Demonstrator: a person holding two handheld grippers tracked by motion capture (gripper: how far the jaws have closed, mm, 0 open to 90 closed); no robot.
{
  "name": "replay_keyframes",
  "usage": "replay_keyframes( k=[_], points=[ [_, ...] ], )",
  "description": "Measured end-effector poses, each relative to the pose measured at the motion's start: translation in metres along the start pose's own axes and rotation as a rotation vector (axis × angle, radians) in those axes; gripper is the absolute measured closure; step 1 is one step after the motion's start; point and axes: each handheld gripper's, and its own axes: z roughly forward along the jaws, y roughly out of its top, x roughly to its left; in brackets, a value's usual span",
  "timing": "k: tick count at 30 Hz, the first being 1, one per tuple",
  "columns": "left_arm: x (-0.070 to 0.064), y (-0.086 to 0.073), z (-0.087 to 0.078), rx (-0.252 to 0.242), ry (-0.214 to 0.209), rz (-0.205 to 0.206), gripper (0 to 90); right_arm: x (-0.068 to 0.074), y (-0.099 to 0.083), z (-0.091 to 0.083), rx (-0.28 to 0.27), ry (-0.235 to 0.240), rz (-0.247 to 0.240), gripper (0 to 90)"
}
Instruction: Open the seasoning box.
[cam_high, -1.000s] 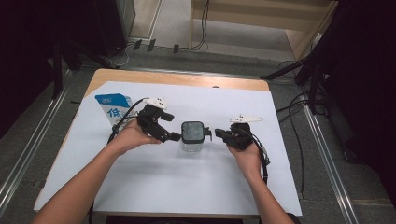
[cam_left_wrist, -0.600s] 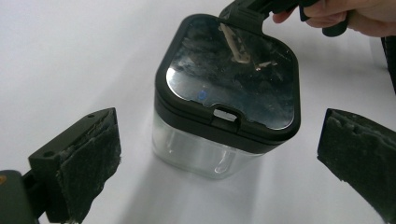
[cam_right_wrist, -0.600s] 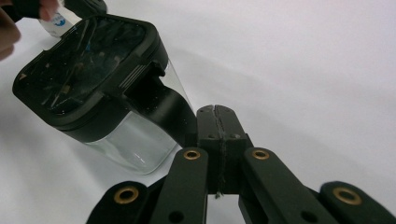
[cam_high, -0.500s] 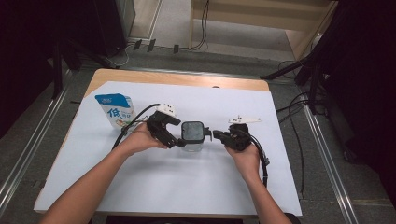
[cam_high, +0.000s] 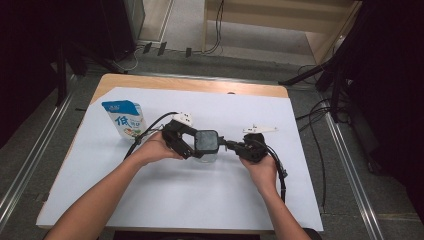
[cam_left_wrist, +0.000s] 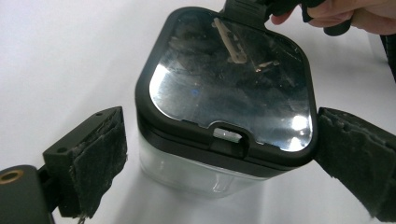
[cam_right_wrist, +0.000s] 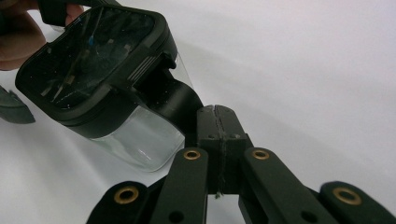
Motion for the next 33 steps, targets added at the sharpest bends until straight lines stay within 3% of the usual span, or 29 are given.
replay_keyframes(
  k=[5, 13, 25, 33],
  points=[
    [0.003, 0.0, 0.004, -0.007, -0.02, -0.028, 9.6, 0.0, 0.0, 0.001, 0.0, -0.002, 0.005, 90.0],
    [0.0, 0.001, 0.002, -0.005, -0.001, 0.013, 11.7, 0.0, -0.001, 0.0, 0.002, -0.004, 0.01, 90.0],
    [-0.001, 0.003, -0.006, -0.024, -0.005, 0.005, 13.2, 0.0, -0.001, 0.002, 0.004, -0.003, 0.009, 90.0],
    [-0.004, 0.014, -0.011, 0.0, 0.003, 0.033, 13.2, 0.0, -0.001, 0.003, 0.006, 0.002, 0.003, 90.0]
  ],
)
